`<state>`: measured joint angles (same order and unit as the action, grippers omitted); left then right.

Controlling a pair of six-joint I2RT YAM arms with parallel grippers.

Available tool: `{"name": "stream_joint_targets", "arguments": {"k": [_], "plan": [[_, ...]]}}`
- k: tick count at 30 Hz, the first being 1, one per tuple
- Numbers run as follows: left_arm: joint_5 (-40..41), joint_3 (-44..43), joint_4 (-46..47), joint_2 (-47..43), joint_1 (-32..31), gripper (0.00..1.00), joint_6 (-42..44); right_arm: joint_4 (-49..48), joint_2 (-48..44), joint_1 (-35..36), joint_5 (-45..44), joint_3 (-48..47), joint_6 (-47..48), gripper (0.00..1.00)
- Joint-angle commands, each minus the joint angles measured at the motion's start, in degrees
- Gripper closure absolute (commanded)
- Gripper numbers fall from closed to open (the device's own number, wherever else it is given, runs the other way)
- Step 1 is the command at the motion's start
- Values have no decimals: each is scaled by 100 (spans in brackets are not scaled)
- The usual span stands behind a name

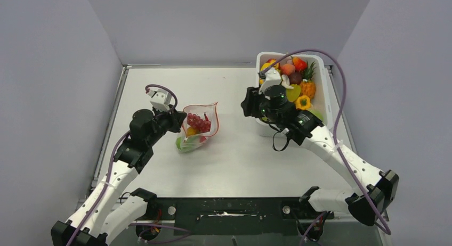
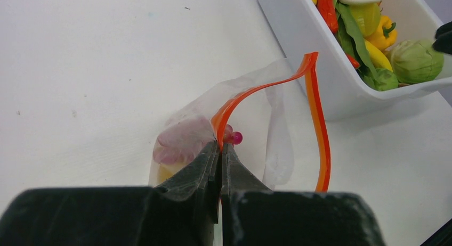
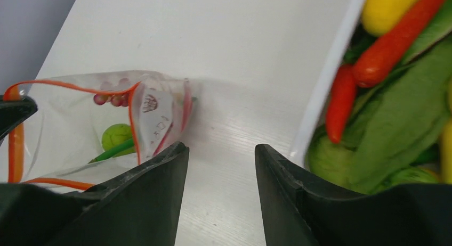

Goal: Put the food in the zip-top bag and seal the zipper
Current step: Place the fake fruit in the zipper food storage bag, then pick up the fake vegetable from the bin.

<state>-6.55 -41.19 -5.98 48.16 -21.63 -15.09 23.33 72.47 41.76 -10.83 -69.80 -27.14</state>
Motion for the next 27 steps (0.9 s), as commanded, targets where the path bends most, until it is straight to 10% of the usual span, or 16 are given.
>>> {"name": "stream_joint_targets", "arguments": {"k": [1,14,27], "plan": [[-30,-95,253,-199,36,100,186,772,-568,-469,-958,-52,88,51],[-276,68,343,-363,38,100,129,2132,-573,-2780,-1784,-7,227,52],[-304,82,360,-359,36,100,156,1238,-77,-3939,-929,697,659,23]]}}
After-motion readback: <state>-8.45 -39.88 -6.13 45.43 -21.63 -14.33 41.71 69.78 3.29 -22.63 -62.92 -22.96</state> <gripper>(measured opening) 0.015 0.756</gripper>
